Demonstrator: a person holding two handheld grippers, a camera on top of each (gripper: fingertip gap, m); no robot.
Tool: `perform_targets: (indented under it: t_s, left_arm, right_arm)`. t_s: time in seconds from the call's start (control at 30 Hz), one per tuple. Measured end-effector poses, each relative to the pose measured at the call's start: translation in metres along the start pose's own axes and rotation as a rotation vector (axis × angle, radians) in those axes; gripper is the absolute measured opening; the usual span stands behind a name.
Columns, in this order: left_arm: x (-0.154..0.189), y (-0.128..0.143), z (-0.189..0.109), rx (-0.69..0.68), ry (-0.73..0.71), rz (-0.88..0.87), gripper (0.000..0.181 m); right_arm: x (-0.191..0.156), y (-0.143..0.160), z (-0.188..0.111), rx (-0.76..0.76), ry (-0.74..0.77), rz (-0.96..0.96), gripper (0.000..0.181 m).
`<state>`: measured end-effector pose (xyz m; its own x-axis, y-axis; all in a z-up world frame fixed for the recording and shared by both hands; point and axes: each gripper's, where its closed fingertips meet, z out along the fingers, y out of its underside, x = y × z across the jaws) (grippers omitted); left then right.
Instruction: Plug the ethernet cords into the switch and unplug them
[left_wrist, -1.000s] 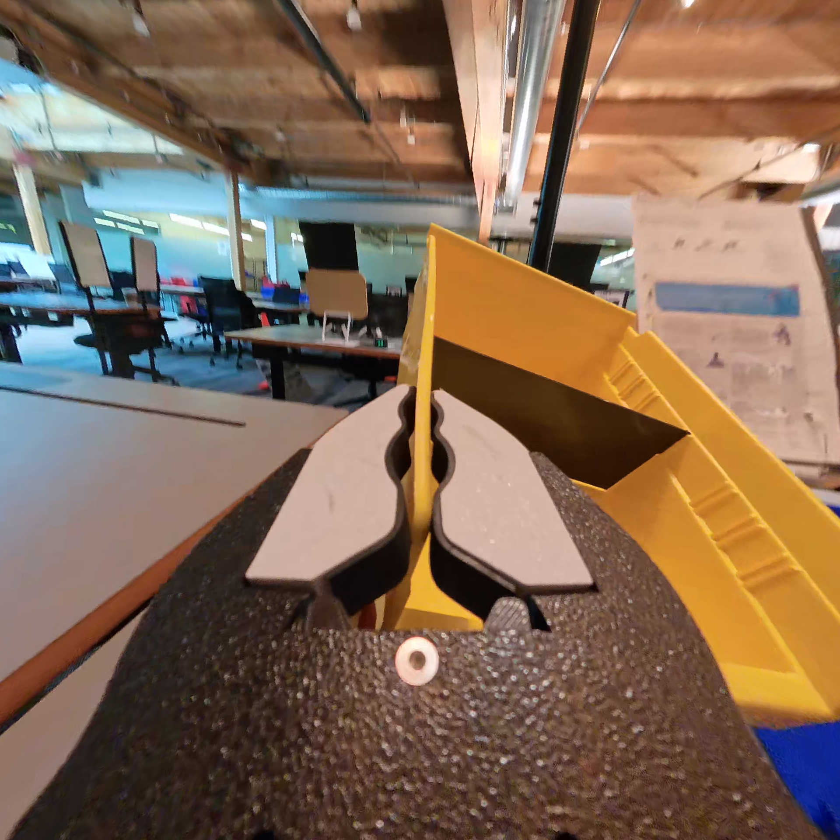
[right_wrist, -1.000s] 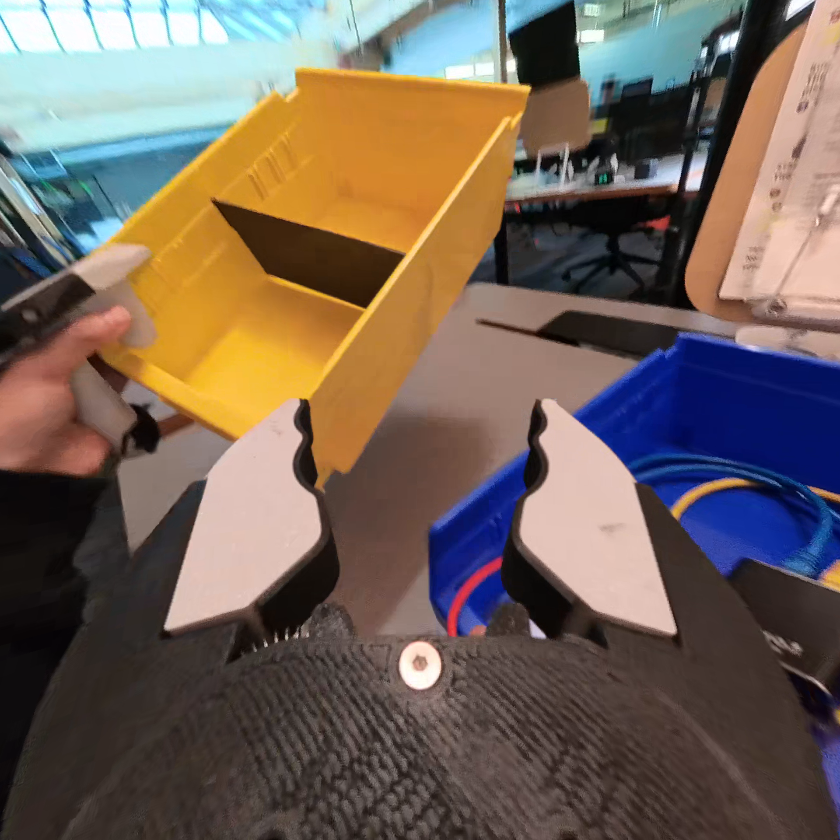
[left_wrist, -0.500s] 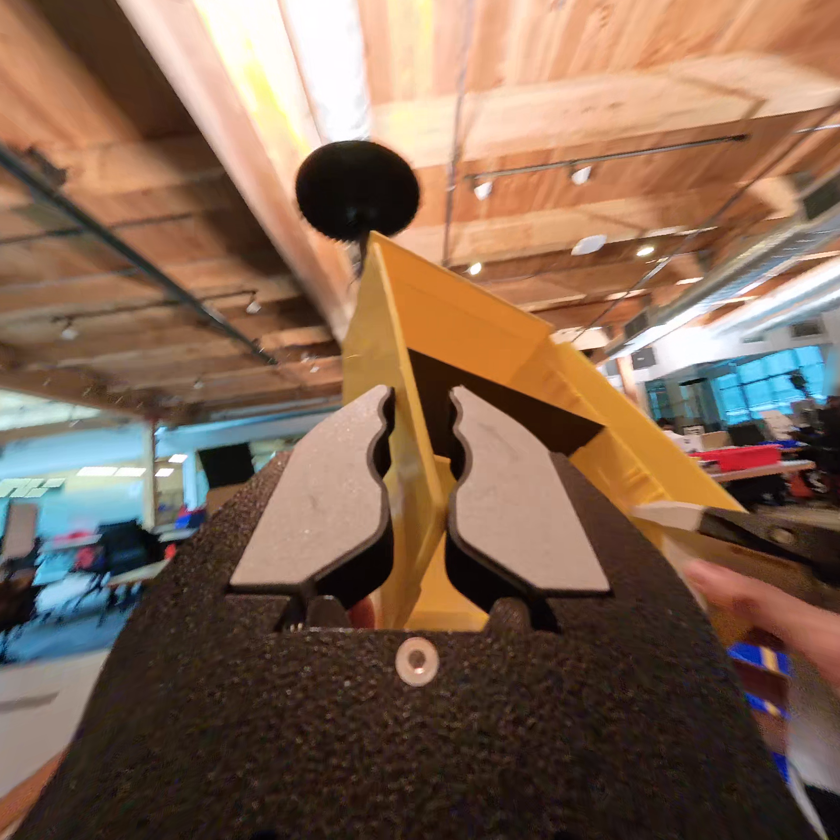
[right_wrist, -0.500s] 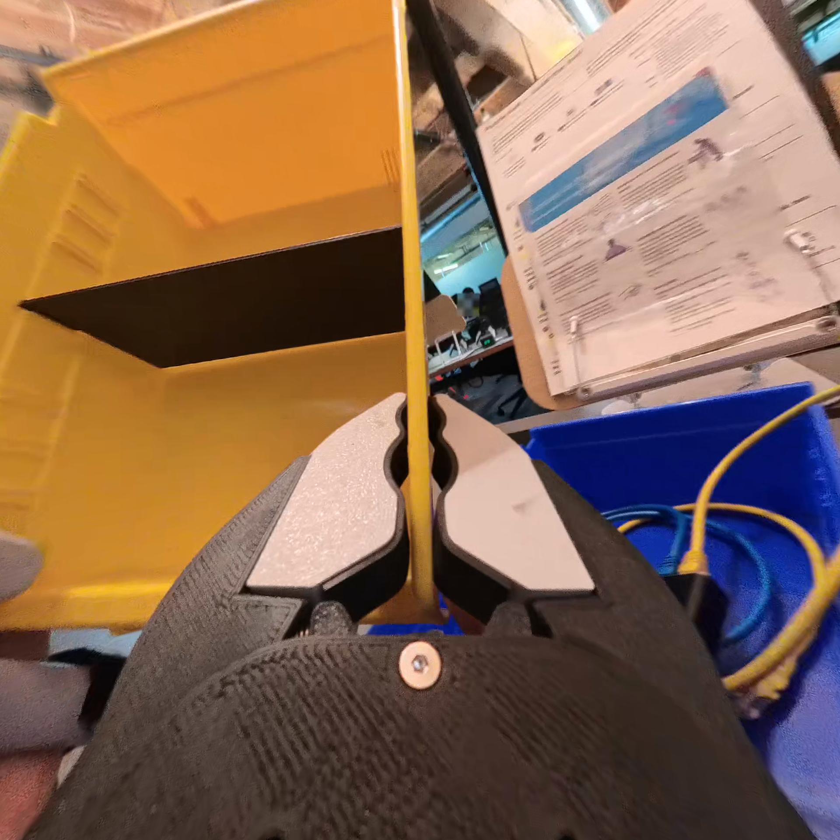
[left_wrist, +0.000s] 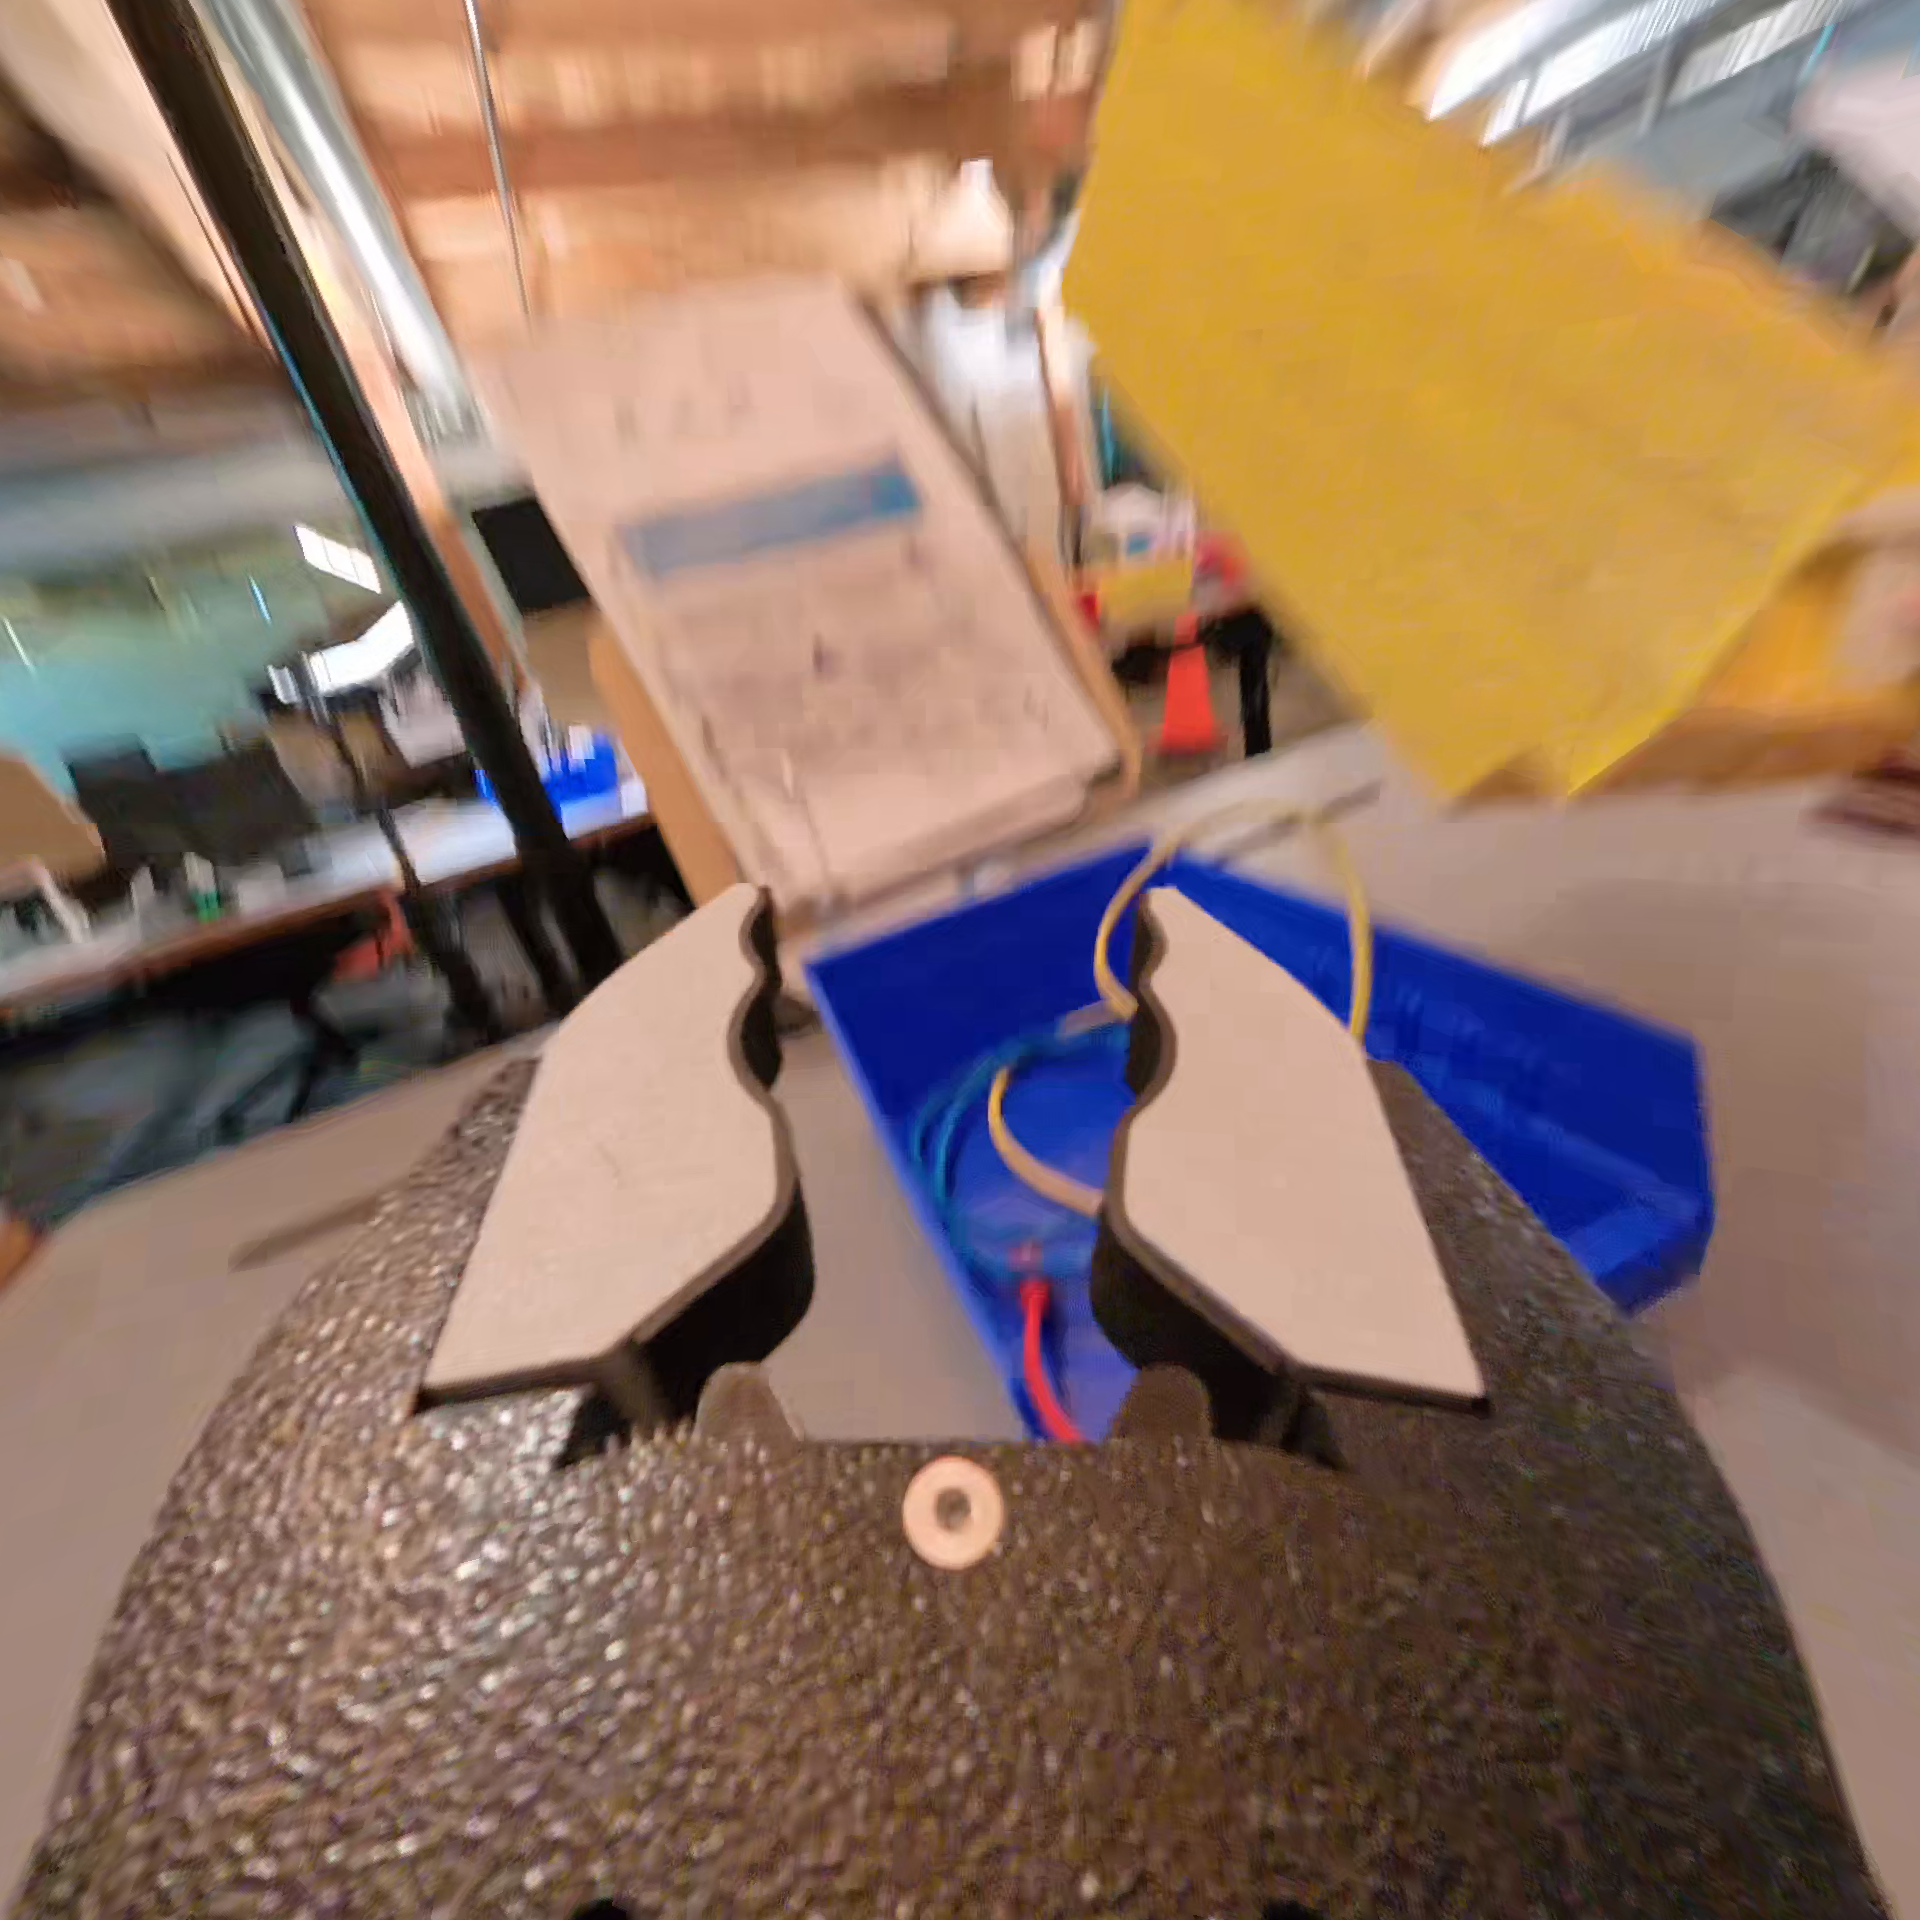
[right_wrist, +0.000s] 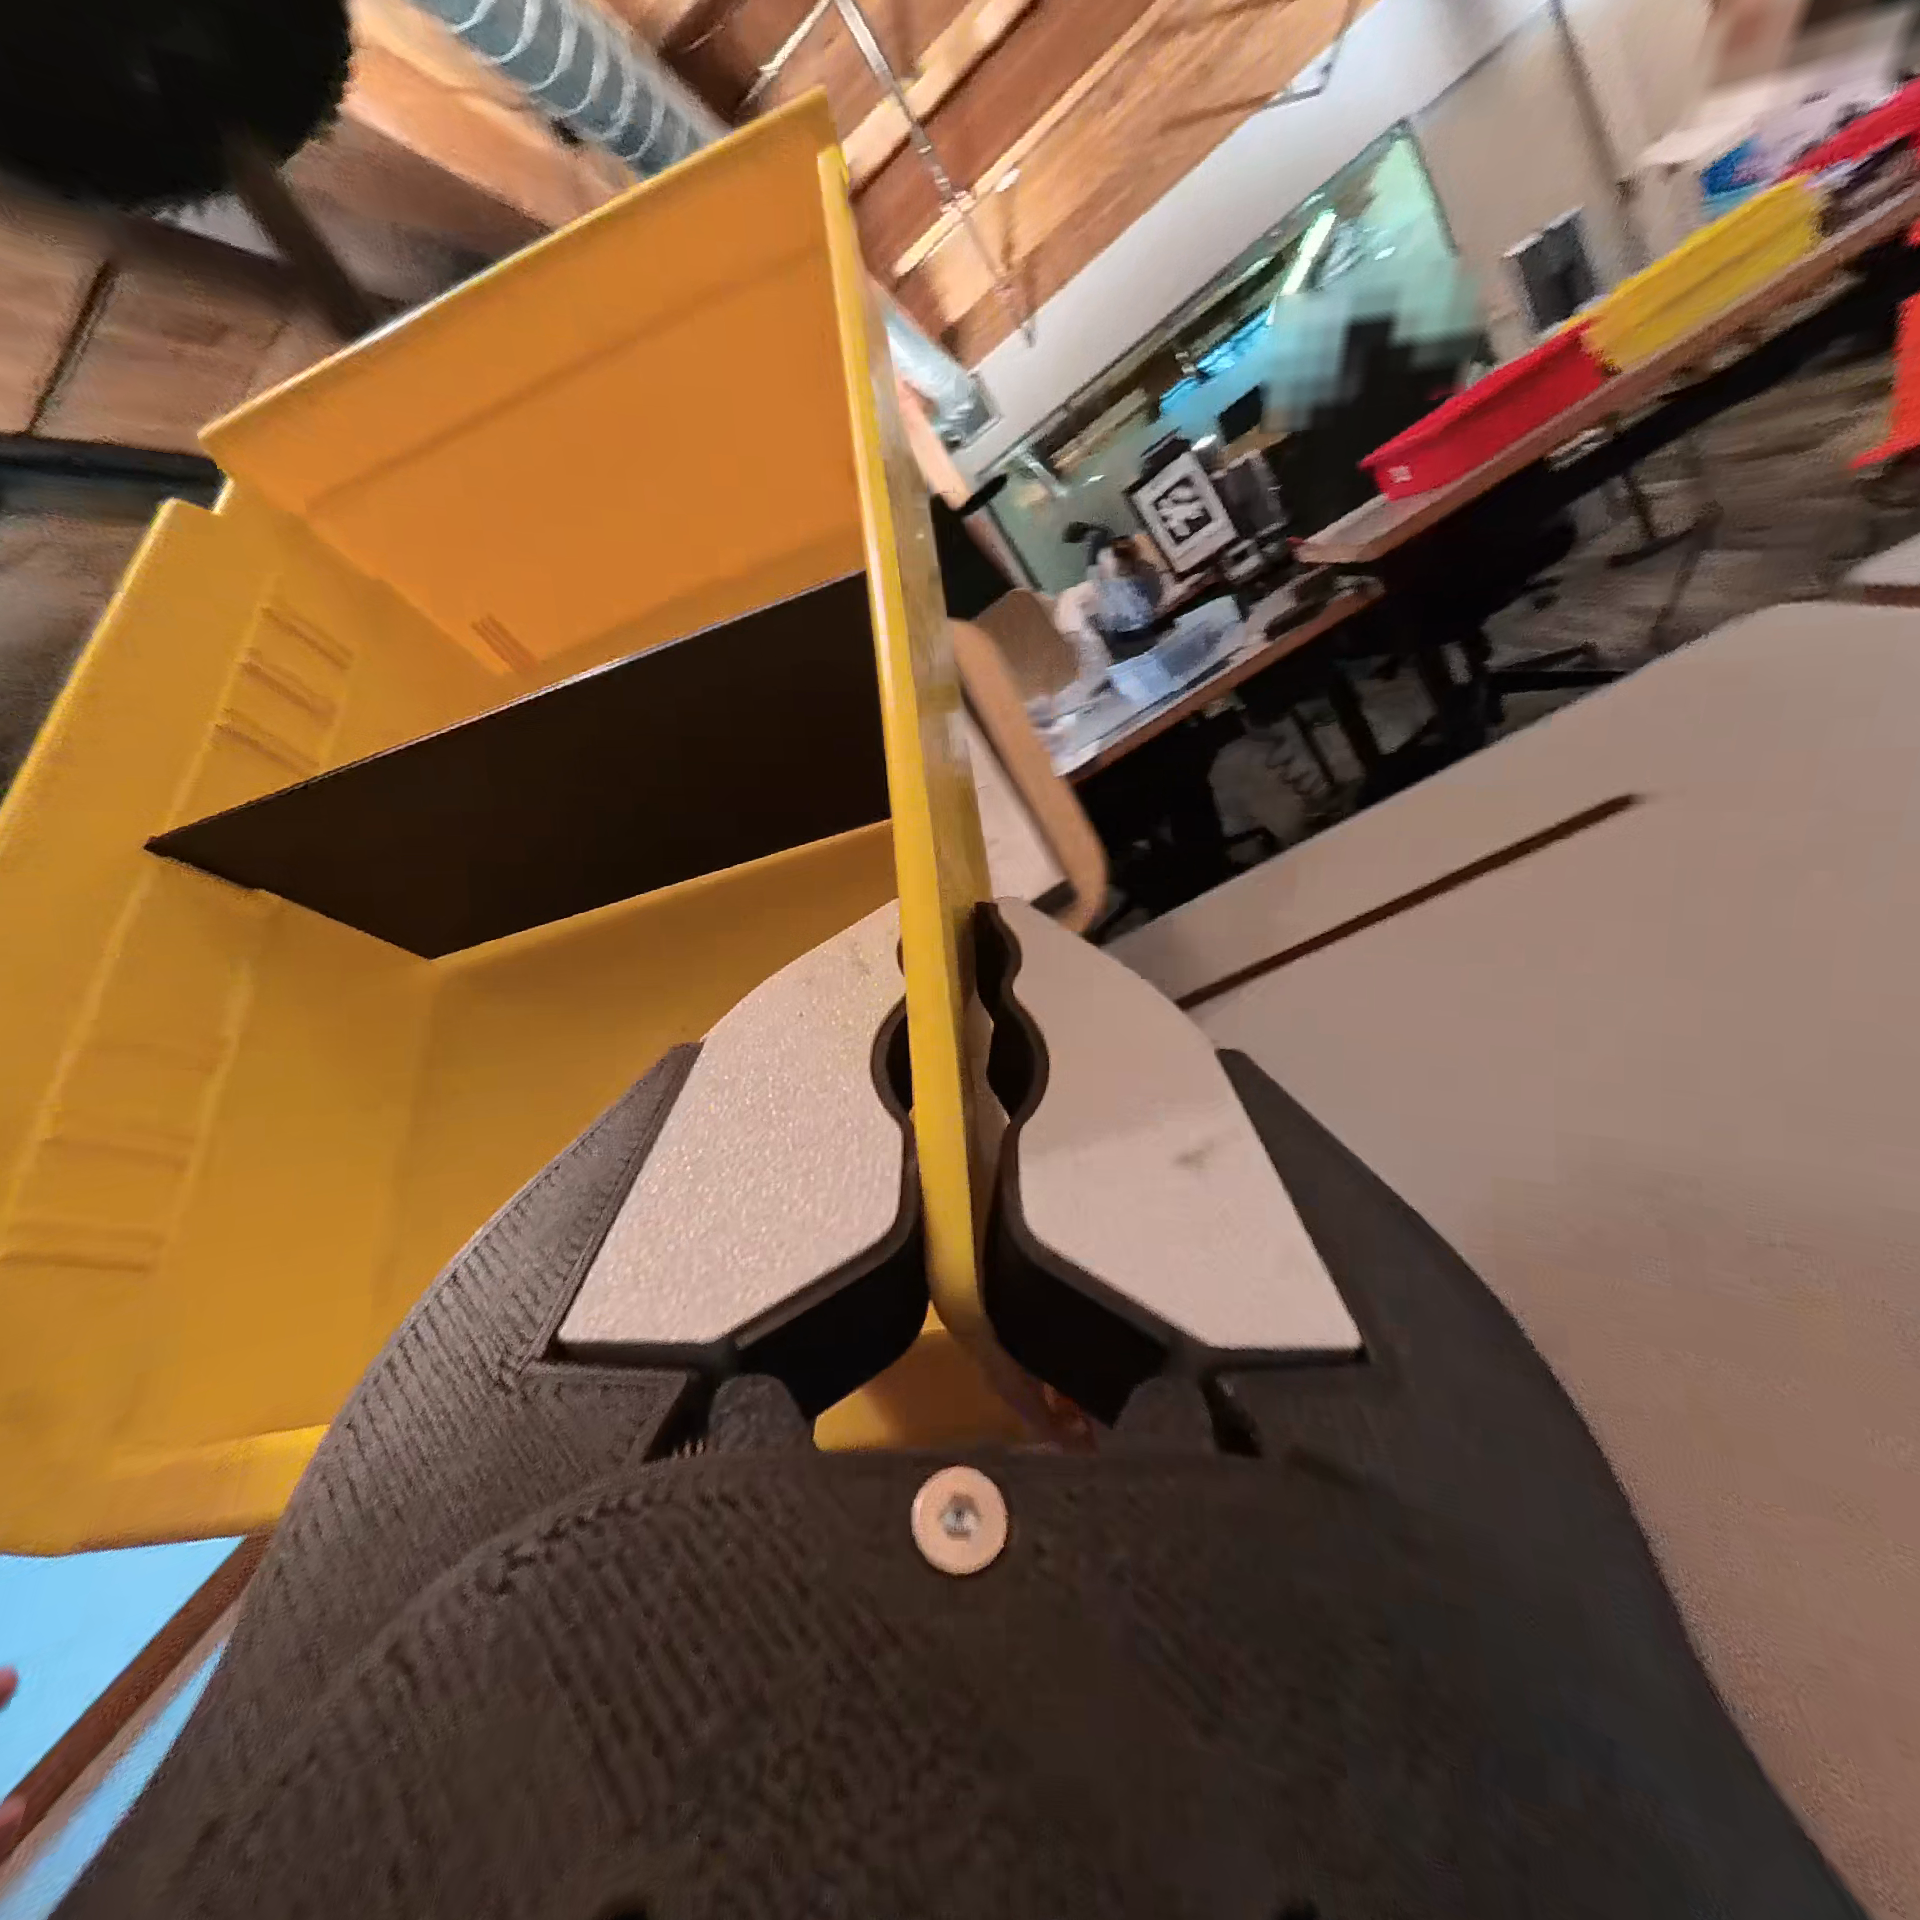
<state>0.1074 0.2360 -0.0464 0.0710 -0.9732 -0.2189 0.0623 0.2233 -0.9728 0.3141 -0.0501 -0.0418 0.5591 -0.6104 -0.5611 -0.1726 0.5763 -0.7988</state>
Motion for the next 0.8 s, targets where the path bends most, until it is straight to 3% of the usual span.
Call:
perform_targets:
  t_s: [0.1, 0.23, 0.3, 0.43, 0.63, 0.7, 0.8]
  left_arm:
    - [-0.009, 0.053, 0.012, -0.215, 0.011, -0.096, 0.073]
    - [0.006, 0.099, 0.019, -0.407, 0.110, -0.213, 0.071]
    - [0.006, 0.115, 0.022, -0.468, 0.086, -0.224, 0.070]
    - [0.003, 0.127, 0.027, -0.481, 0.031, -0.225, 0.059]
    - [0.000, 0.128, 0.031, -0.462, 0.005, -0.267, 0.048]
    - [-0.001, 0.128, 0.032, -0.451, 0.009, -0.266, 0.019]
    - [-0.015, 0.131, 0.030, -0.477, -0.052, -0.178, 0.010]
  right_arm:
    - [0.060, -0.022, -0.022, 0.001, 0.135, -0.044, 0.007]
    - [0.135, -0.034, -0.054, -0.058, 0.336, -0.150, 0.007]
    - [0.163, -0.032, -0.064, -0.100, 0.397, -0.166, 0.008]
    - [0.196, -0.024, -0.070, -0.202, 0.460, -0.156, 0.008]
    - [0.218, -0.018, -0.051, -0.353, 0.520, -0.257, 0.008]
    - [0.225, -0.013, -0.044, -0.402, 0.542, -0.299, 0.008]
    - [0.239, -0.005, -0.036, -0.447, 0.558, -0.278, 0.008]
